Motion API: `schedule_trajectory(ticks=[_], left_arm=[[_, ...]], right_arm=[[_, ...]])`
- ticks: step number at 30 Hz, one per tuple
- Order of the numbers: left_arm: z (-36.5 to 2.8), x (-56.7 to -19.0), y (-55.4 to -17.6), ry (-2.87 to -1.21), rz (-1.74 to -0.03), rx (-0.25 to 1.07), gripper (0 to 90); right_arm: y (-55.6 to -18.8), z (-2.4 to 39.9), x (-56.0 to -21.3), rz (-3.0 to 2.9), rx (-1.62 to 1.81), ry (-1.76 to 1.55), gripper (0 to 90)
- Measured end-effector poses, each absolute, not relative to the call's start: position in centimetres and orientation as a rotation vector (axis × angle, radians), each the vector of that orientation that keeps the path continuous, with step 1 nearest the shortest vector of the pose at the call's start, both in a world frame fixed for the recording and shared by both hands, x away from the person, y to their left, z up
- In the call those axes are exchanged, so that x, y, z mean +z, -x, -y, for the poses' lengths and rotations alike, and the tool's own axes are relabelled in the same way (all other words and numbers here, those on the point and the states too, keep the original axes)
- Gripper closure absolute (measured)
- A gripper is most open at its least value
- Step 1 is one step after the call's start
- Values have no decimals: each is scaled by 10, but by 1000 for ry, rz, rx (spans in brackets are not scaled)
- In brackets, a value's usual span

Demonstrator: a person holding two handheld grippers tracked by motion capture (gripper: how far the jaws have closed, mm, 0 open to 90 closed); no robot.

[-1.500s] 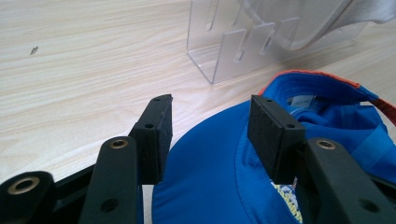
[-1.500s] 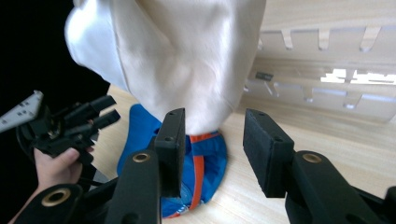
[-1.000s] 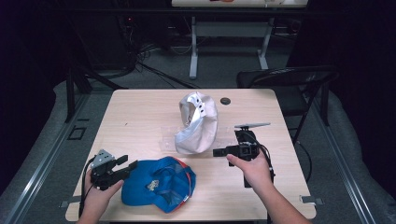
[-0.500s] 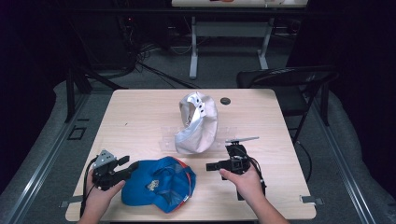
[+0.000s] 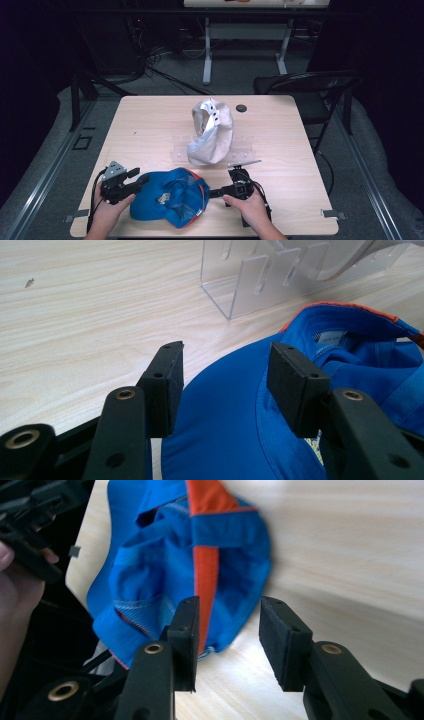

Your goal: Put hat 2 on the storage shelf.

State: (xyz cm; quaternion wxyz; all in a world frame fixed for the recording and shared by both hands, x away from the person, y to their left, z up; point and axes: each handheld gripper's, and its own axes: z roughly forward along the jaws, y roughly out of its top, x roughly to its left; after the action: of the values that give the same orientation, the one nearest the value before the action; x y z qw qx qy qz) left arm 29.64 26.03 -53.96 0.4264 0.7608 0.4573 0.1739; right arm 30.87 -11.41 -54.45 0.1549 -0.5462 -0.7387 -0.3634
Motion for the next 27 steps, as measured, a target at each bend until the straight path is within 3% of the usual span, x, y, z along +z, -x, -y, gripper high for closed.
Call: schedule_trajectory(ticks=[9, 27], left_arm=[[-260, -540, -296, -1909, -1143, 447, 493], [-261, -540, -296, -1907, -1140, 453, 492]], right_arm=[[-309, 93, -549, 2097, -1029, 1506, 561], [-311, 83, -559, 2016, -1051, 1455, 570]])
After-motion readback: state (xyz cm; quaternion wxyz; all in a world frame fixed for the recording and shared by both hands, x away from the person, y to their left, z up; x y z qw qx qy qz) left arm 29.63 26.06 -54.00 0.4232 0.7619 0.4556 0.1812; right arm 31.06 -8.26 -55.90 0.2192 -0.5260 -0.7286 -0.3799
